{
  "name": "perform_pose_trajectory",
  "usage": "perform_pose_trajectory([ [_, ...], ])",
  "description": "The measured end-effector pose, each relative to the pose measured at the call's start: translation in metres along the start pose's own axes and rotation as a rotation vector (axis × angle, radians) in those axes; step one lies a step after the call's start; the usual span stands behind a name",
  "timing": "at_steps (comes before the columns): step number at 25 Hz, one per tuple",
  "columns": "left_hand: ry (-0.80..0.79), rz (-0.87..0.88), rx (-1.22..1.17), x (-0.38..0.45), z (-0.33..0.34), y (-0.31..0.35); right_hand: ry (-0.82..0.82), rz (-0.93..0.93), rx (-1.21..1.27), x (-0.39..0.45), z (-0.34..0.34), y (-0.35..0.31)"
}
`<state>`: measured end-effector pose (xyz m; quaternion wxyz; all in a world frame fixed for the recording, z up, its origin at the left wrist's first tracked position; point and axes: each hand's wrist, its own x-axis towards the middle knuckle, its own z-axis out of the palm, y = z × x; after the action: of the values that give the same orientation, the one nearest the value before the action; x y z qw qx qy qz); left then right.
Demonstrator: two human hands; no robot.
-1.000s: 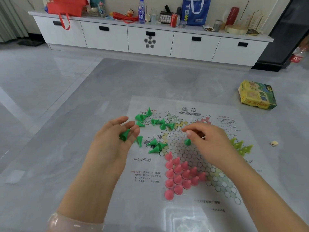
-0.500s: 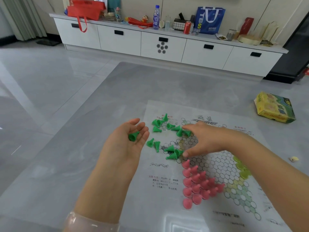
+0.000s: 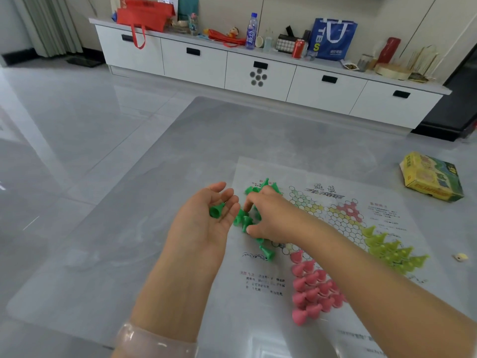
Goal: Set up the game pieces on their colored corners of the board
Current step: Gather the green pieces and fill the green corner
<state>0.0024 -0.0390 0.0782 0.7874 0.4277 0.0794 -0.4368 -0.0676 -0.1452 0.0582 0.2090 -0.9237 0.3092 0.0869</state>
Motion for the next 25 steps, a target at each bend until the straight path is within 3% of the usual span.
perform_pose_trajectory([
  [6,0.017,0.002,-0.008,0.0,-0.003,0.0,0.153,0.048,0.127,0.01,0.005,0.001],
  [12,0.036,0.029,-0.004,0.004,-0.002,-0.003,0.174,0.133,0.665,0.001,-0.003,0.013],
  [15,0.006,0.006,-0.009,0.006,-0.001,-0.009,0.255,0.015,0.848,-0.011,-0.016,0.007],
  [17,-0.069,-0.129,-0.079,0.006,0.0,-0.013,0.243,-0.115,0.832,-0.022,-0.026,-0.003],
  [20,-0.188,-0.3,-0.182,0.0,0.004,-0.016,0.195,-0.267,0.547,-0.035,-0.034,-0.018],
  [23,-0.199,-0.292,-0.21,-0.001,0.006,-0.018,0.201,-0.352,0.347,-0.038,-0.035,-0.02],
  [25,-0.167,-0.276,-0.246,0.001,0.005,-0.016,0.236,-0.345,0.391,-0.037,-0.038,-0.016],
])
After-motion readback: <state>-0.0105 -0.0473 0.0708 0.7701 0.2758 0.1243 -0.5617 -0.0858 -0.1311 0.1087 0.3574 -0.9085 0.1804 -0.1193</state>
